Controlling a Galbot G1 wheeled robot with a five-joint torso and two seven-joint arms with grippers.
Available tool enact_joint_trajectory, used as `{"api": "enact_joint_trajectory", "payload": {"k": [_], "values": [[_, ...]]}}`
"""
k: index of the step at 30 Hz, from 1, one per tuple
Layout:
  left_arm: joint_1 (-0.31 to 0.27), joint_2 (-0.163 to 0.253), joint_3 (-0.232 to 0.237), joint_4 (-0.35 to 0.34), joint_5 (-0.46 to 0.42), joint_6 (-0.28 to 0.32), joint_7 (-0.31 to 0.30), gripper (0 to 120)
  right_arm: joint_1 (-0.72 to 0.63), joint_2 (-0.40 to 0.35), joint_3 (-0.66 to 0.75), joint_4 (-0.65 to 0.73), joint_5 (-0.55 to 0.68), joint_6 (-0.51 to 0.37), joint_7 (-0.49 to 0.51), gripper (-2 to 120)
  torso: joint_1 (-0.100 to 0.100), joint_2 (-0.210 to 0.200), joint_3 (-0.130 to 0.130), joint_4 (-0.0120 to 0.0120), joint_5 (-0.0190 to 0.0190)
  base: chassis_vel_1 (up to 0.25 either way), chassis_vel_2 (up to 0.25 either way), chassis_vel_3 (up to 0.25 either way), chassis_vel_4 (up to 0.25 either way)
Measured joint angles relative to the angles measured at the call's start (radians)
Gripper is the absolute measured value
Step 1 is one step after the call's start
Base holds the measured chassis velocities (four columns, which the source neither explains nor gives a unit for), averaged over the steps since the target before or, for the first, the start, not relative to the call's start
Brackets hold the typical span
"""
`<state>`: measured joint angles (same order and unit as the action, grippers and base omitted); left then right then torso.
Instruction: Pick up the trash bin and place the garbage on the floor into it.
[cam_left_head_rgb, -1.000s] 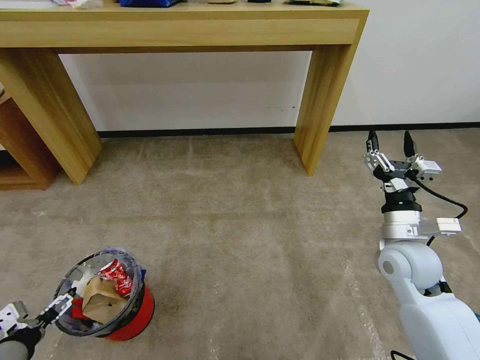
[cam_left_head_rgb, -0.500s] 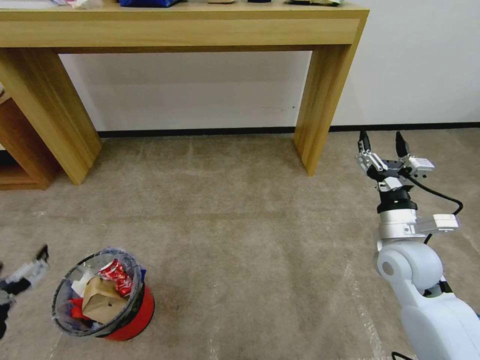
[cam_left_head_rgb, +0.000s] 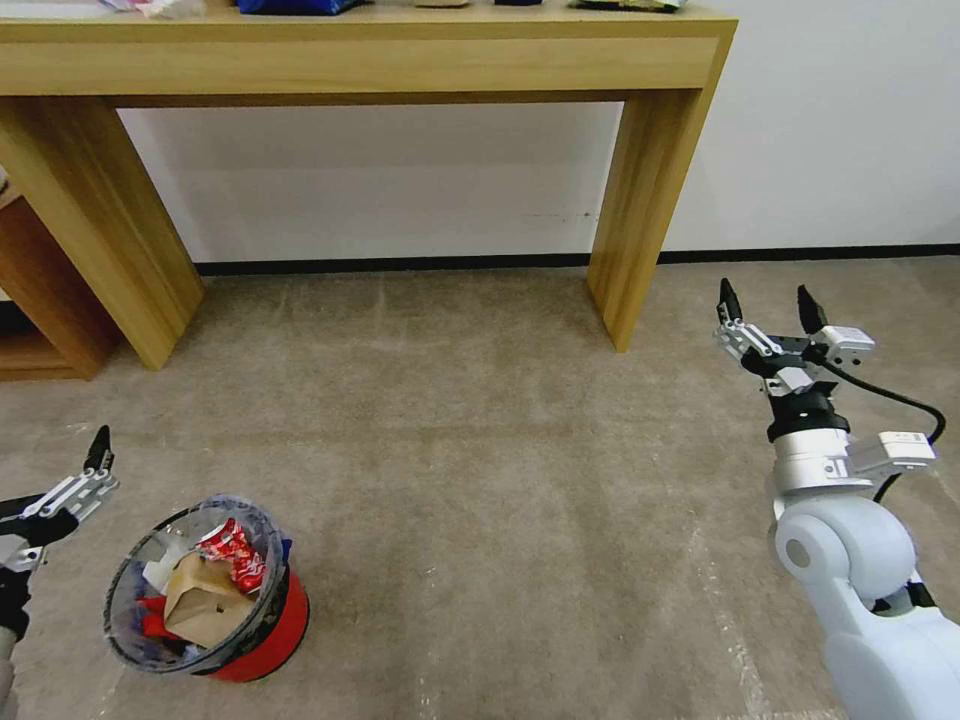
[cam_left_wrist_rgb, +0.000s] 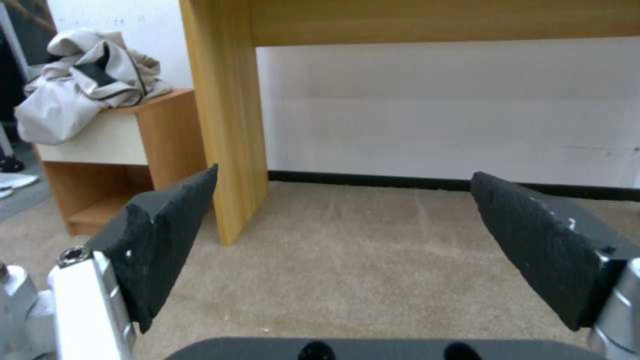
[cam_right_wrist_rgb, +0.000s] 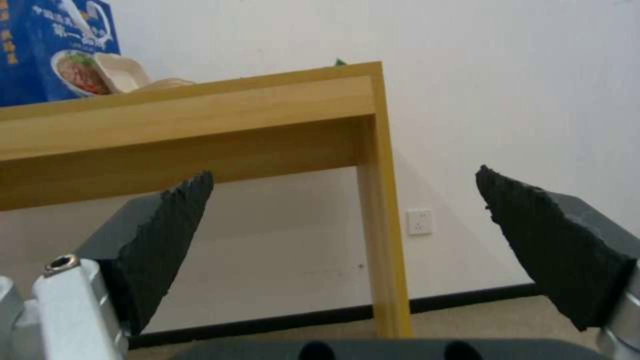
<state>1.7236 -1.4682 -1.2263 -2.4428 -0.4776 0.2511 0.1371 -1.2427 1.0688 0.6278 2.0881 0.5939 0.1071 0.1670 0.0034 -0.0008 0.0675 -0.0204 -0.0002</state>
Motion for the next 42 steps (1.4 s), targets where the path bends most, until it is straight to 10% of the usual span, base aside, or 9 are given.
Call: {"api": "enact_joint_trajectory", "payload": {"k": [23, 42], "values": [[-0.142, -0.038, 0.315, 0.128, 0.227, -0.081, -0.033, 100, -0.143, 0.181, 0.049, 0.084, -0.121, -0.003, 0.000, 100, 0.000, 0.000, 0.000, 0.0000, 0.0000, 0.000, 0.000, 0.000, 0.000], [-0.164, -0.002, 0.365, 0.174, 0.193, -0.079, -0.046, 100, -0.199, 0.241, 0.078, 0.101, -0.181, 0.034, -0.018, 100, 0.000, 0.000, 0.000, 0.0001, -0.0001, 0.000, 0.000, 0.000, 0.000]]}}
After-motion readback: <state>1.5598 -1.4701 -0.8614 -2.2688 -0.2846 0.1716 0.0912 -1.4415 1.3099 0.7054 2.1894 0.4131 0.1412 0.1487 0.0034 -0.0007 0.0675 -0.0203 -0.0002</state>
